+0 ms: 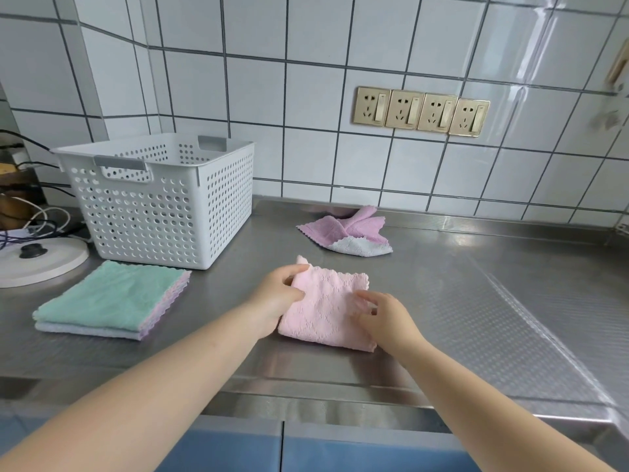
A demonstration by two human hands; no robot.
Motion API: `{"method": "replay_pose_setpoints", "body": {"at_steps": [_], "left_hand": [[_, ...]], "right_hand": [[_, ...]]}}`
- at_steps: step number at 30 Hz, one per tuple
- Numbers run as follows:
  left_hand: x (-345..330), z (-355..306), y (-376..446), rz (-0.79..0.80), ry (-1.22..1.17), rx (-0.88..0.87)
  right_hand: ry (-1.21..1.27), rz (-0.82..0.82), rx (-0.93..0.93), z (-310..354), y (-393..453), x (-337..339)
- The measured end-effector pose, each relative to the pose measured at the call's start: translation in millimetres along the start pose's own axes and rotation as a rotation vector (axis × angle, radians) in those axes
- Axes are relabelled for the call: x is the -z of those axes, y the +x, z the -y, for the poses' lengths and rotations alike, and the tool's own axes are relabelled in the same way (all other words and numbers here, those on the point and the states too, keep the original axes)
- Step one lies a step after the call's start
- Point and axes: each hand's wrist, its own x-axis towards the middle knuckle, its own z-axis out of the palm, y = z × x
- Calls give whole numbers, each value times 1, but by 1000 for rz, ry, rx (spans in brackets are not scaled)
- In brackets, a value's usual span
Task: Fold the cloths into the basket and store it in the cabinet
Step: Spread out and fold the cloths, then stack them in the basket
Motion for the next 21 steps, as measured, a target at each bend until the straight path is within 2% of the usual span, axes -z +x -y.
{"method": "replay_pose_setpoints", "body": {"at_steps": [3,6,10,13,16,21], "left_hand": [[21,-7,-6,-2,-165,48],[55,-20,-15,12,-271,48],[116,-37,-27,-15,-271,32],[170,-42,-34,-86,-139,15],[219,-40,-36,-210,1,-27],[275,-25,-31,-336,227,-51]], "right_hand": [[376,-17,-102,16,-4,-4],[807,66,-212,40,-5,-13],[992,252,-260,80,2,-44],[1032,386,-197,121,6,-76],[996,437,-86,163,10,-110],[516,276,111,207,23,-156]]}}
